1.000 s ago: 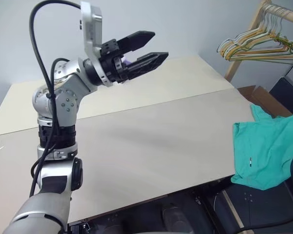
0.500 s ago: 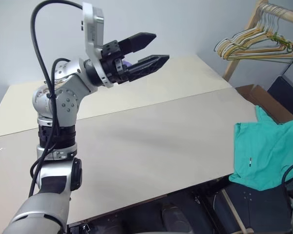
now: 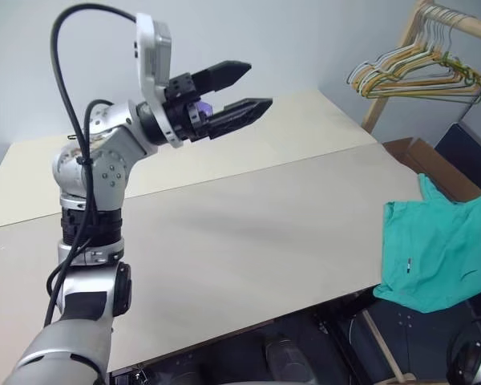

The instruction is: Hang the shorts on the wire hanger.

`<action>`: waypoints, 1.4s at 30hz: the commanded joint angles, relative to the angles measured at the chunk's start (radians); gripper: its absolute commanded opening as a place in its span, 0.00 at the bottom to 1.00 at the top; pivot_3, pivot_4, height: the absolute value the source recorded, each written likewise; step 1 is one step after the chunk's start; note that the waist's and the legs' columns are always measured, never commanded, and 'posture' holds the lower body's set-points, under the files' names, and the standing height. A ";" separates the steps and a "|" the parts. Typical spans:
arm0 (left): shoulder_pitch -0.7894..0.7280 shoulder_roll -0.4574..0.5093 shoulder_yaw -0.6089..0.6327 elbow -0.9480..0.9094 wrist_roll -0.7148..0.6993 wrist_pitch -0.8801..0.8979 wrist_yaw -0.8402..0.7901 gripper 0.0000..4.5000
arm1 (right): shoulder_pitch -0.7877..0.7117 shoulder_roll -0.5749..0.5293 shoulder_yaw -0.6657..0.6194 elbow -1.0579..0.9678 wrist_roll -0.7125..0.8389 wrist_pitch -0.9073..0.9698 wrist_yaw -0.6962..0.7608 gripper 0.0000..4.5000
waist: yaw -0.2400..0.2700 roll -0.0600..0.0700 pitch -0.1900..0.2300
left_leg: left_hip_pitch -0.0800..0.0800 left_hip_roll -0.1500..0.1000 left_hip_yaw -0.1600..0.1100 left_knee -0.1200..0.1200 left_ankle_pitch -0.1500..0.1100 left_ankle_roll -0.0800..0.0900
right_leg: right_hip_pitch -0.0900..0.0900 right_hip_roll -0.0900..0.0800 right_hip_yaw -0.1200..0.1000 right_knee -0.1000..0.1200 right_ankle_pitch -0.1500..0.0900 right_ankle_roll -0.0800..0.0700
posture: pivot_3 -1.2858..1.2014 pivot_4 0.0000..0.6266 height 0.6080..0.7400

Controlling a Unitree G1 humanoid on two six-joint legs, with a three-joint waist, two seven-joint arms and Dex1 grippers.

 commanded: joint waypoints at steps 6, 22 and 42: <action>0.138 0.103 -0.033 -0.023 0.136 -0.119 -0.039 1.00 | -0.033 -0.011 0.047 -0.101 0.314 -0.252 0.420 0.99 | -0.025 -0.003 0.001 | 0.002 0.000 0.000 -0.001 0.000 0.000 | 0.002 0.000 0.001 0.000 0.000 0.000 | 0.43 0.07 1.00; 0.523 0.329 0.032 -0.309 0.167 -0.131 -0.068 1.00 | -0.322 -0.128 0.582 0.343 0.474 -0.281 1.266 0.99 | 0.124 -0.017 0.016 | 0.002 0.000 0.001 -0.005 0.000 0.000 | -0.002 0.001 0.003 -0.002 0.000 -0.001 | 0.53 0.13 1.00; 0.576 0.350 0.064 -0.363 0.124 -0.073 -0.033 1.00 | -0.209 -0.107 0.565 0.235 0.454 -0.309 1.251 0.99 | 0.284 -0.021 0.020 | -0.002 0.002 0.002 -0.005 0.000 0.000 | -0.003 0.001 -0.003 -0.006 0.005 -0.011 | 0.53 0.10 1.00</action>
